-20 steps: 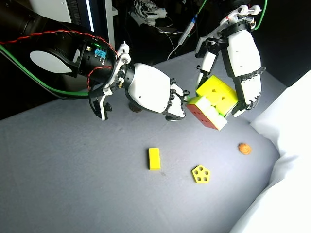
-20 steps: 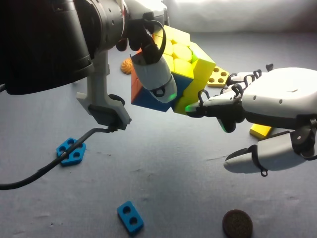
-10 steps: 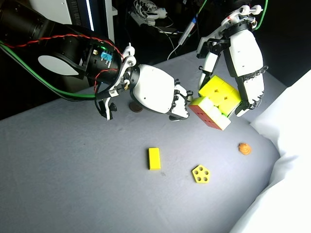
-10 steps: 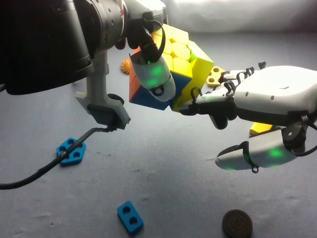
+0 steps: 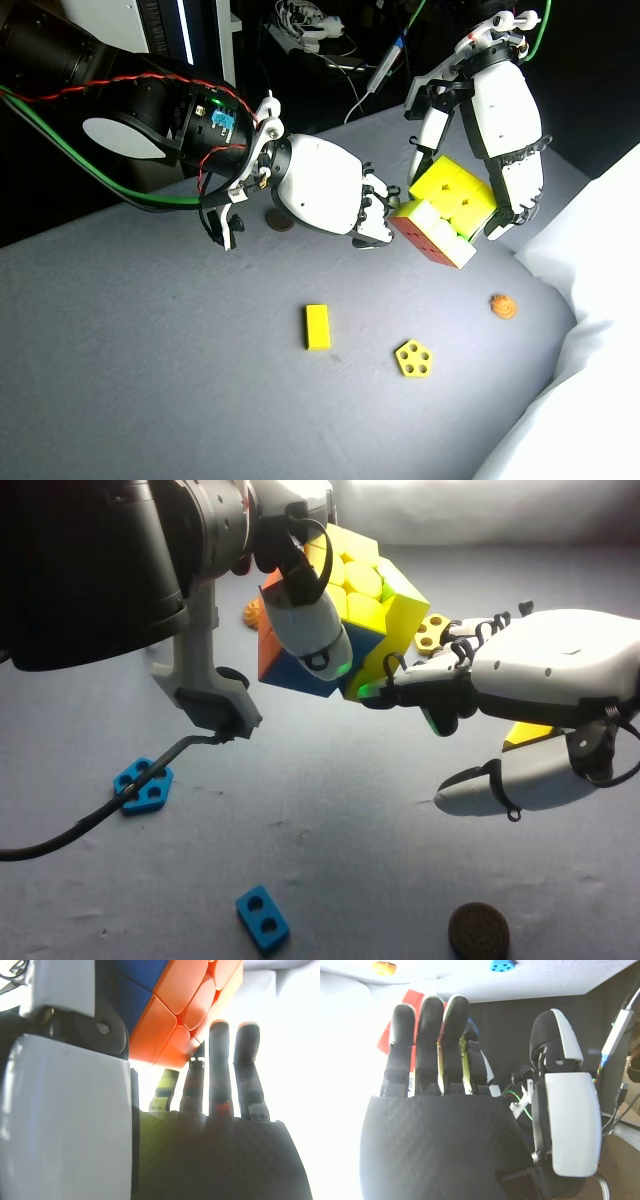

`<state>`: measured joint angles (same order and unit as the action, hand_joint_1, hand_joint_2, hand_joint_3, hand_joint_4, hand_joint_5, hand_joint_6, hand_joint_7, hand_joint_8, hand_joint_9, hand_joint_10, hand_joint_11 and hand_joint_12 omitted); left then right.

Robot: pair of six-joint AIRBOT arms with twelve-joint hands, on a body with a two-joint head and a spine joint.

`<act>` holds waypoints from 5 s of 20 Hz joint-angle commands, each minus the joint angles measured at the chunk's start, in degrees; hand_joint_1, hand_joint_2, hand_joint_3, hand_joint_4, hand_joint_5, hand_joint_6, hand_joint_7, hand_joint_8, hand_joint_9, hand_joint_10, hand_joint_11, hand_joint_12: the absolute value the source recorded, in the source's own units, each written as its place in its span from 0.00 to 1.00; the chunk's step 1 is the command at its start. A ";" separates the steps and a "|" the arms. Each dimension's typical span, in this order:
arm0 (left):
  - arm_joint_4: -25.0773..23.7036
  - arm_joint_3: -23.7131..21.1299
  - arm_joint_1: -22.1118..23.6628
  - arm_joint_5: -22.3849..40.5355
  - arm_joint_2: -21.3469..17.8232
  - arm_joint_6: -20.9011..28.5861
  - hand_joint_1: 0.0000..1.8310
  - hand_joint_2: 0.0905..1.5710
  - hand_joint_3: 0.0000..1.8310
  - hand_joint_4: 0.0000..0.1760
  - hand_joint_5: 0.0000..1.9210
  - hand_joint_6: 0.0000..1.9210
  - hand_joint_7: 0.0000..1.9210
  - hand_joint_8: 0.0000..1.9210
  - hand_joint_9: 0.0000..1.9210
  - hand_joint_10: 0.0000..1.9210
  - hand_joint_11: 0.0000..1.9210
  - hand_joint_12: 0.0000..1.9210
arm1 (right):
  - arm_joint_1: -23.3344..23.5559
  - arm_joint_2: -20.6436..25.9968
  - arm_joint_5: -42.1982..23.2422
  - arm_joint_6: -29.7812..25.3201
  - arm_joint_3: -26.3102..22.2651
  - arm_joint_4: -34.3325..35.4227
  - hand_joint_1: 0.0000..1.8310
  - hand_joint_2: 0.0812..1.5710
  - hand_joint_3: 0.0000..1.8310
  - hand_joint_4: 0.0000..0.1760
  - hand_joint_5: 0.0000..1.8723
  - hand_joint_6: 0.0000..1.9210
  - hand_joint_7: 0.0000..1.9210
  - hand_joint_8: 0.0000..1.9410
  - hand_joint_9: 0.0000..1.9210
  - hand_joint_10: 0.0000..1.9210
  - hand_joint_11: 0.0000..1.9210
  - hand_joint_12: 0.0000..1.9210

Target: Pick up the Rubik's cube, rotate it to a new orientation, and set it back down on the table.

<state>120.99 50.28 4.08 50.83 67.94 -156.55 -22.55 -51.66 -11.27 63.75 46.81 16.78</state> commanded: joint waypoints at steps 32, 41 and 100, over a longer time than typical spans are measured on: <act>-14.50 -2.79 -12.28 -10.28 -1.48 16.34 0.63 0.72 0.00 0.00 0.05 0.86 0.08 0.89 0.09 0.91 0.06 1.00 | 18.27 15.76 -0.89 -1.22 -9.43 0.03 0.32 0.73 0.00 0.00 0.07 0.00 0.17 0.76 0.13 0.91 0.00 0.98; -21.16 -2.46 -17.41 -11.41 -1.57 26.44 0.65 0.66 0.00 0.00 0.06 0.88 0.06 0.95 0.07 0.97 0.07 1.00 | 8.94 13.51 -15.07 -2.49 -7.82 -10.60 0.31 0.74 0.00 0.00 0.08 0.00 0.18 0.75 0.12 0.89 0.00 0.97; -25.45 -6.93 -13.56 -30.57 -15.56 14.47 0.46 0.56 0.01 0.41 0.00 0.00 0.00 0.00 0.00 0.00 0.00 0.00 | 3.24 8.66 -30.70 -35.99 3.28 -64.41 0.33 0.74 0.00 0.00 0.09 0.01 0.15 0.64 0.09 0.86 0.00 0.99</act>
<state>97.27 43.35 -10.11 20.95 52.66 -142.17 -19.59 -43.33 -35.38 27.35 50.78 -50.85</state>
